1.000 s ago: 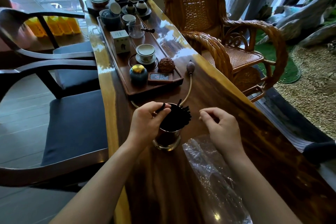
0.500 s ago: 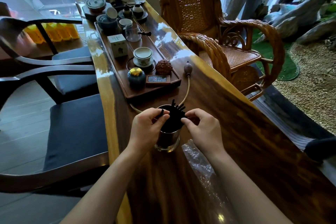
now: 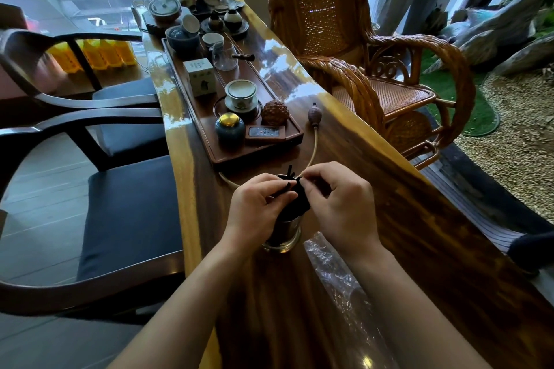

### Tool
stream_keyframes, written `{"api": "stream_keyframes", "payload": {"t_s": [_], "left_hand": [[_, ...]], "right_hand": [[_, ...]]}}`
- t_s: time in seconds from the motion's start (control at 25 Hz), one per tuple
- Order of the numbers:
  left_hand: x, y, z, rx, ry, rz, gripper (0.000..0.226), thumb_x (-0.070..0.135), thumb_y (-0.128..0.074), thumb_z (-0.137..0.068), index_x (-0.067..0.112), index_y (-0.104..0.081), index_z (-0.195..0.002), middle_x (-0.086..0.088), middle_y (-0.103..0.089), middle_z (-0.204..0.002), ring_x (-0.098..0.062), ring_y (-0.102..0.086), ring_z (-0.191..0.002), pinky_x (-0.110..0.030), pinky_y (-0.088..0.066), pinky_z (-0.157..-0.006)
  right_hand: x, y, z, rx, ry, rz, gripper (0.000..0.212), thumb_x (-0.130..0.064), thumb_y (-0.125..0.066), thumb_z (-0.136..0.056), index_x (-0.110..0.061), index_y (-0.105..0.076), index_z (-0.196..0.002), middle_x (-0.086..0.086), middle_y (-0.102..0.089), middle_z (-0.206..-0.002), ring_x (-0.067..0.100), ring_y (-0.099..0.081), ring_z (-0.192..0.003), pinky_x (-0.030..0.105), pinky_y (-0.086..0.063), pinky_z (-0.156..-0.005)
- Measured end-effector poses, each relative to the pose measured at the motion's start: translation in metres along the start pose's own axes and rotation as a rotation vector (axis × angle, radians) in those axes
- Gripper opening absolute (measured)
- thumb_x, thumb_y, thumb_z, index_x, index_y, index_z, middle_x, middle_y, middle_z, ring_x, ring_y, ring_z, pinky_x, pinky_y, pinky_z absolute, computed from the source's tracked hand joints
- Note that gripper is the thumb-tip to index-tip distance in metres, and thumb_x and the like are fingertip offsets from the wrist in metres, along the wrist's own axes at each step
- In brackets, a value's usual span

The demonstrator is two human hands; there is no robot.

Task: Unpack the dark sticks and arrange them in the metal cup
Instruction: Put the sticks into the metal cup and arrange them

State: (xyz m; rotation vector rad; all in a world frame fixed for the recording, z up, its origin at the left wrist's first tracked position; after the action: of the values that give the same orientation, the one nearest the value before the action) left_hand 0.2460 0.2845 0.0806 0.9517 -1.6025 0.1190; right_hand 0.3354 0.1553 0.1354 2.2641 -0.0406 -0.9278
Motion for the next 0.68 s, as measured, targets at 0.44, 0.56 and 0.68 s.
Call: {"api": "stream_keyframes", "payload": {"t_s": [0.44,0.56,0.68], "left_hand": [[-0.001,0.003,0.0,0.016,-0.05,-0.023,0.017,0.011,-0.067,-0.092,0.015,-0.074,-0.108,0.003,-0.074,-0.1,-0.006,-0.069,-0.096,-0.031,-0.06,-0.081],[-0.003,0.004,0.001,0.032,-0.043,-0.006,0.017,0.012,-0.067,-0.093,0.015,-0.073,-0.108,0.003,-0.074,-0.1,-0.005,-0.069,-0.096,-0.028,-0.06,-0.08],[-0.003,0.002,0.0,0.039,-0.038,-0.005,0.017,0.013,-0.067,-0.093,0.013,-0.073,-0.109,0.002,-0.074,-0.101,-0.005,-0.069,-0.097,-0.028,-0.061,-0.08]], "right_hand": [[0.016,-0.01,-0.02,-0.114,-0.16,-0.14,0.009,-0.016,-0.072,-0.091,-0.017,-0.077,-0.098,-0.005,-0.074,-0.089,0.008,-0.071,-0.084,0.029,-0.06,-0.076],[0.034,-0.022,-0.028,-0.236,-0.199,0.17,0.02,-0.027,-0.071,-0.091,-0.019,-0.077,-0.108,0.0,-0.07,-0.102,0.019,-0.06,-0.1,0.028,-0.049,-0.086],[0.042,-0.037,-0.033,-0.355,-0.238,0.298,0.03,-0.041,-0.069,-0.09,-0.024,-0.076,-0.115,0.0,-0.063,-0.104,0.021,-0.049,-0.104,0.031,-0.045,-0.086]]}}
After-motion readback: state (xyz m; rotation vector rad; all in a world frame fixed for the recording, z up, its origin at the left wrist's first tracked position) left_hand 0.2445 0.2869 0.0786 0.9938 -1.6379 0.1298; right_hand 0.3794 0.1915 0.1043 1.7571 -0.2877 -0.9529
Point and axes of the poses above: each hand's wrist, its own z-axis away from the middle knuckle, its own y-axis out of the back of the hand, x = y × z, the point moved 5 cm from there along -z, towards the middle knuckle
